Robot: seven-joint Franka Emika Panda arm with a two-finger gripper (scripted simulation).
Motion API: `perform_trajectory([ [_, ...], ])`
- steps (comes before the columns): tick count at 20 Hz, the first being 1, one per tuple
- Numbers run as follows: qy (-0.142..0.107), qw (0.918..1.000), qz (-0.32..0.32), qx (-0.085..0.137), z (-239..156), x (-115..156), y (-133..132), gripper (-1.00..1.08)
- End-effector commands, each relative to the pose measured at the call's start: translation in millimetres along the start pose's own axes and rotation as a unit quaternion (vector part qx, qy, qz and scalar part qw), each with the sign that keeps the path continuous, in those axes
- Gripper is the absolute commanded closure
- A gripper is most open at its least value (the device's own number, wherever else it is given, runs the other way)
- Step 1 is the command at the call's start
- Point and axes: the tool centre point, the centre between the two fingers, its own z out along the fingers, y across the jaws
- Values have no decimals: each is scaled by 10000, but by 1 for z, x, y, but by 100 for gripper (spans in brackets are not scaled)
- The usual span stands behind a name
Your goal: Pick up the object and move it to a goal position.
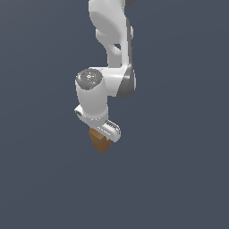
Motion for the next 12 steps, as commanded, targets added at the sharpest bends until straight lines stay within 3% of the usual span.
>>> perform_trajectory([
  [1,4,10000,3,0,0,1,0,108],
  [12,0,10000,0,2,-2,-4,-2,108],
])
